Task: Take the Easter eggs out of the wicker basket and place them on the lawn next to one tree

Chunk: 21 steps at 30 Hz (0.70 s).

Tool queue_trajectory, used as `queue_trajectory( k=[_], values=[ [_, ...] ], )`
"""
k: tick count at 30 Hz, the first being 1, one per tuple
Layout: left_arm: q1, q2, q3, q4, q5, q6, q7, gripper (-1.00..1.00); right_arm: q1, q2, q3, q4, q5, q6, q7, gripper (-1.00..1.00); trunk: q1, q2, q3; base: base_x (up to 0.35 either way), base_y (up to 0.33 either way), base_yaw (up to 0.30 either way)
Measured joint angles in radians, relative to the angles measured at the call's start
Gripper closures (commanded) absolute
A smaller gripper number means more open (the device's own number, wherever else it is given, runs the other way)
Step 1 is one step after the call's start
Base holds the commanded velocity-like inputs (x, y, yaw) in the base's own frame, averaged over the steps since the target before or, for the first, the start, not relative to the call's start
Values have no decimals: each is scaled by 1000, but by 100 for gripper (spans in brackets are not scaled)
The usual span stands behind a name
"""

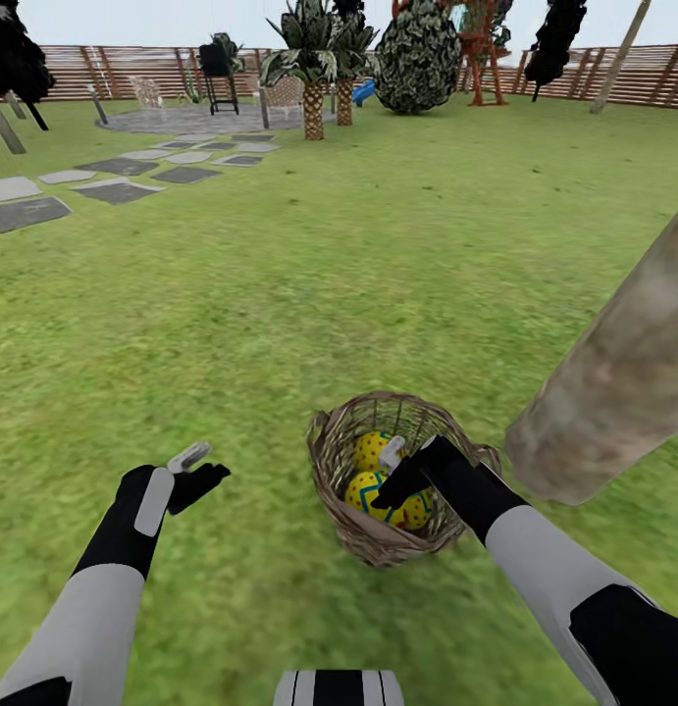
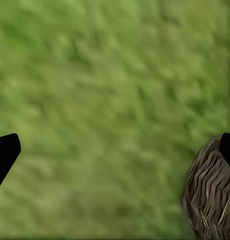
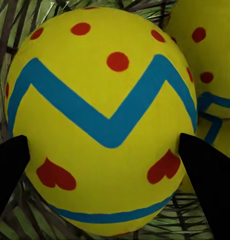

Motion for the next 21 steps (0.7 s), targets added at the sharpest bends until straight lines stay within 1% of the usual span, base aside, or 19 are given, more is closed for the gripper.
queue_trajectory(
  k=[4,11,12,13,16,17,18,19,20,21],
  values=[
    [0,0,-1,2,0,0,0,-100,0,1,0,0,0,0,0,100,-1,1,15,-95,0,0],
    [0,0,-1,1,0,0,0,-100,0,0,0,-2,0,0,0,100,-5,3,43,-6,0,0],
    [0,-1,-1,2,0,0,0,-100,1,-1,-1,-75,-5,7,0,100,-6,3,47,0,0,0],
    [0,-2,-1,2,0,0,0,-100,1,-2,-12,-112,-4,10,0,100,-6,3,50,0,0,0],
    [0,0,-1,4,0,0,0,-100,5,-6,-132,-145,1,41,0,100,-7,4,62,0,0,0],
    [0,0,-1,4,0,0,0,-100,8,-10,-151,-161,0,45,0,100,-8,4,66,0,0,0],
    [0,0,-1,4,0,0,0,-100,11,-21,-164,-192,-1,53,2,100,-8,4,70,0,0,0],
    [0,0,-1,4,0,0,0,-100,12,-40,-171,-233,-1,79,3,100,-9,4,74,0,0,0],
    [0,0,-1,4,0,0,0,-100,14,-73,-180,-307,0,141,21,100,-9,5,77,0,0,0],
    [0,0,-1,4,0,0,0,-100,17,-91,-191,-351,-2,172,45,100,-10,5,81,0,0,0]
  ],
)
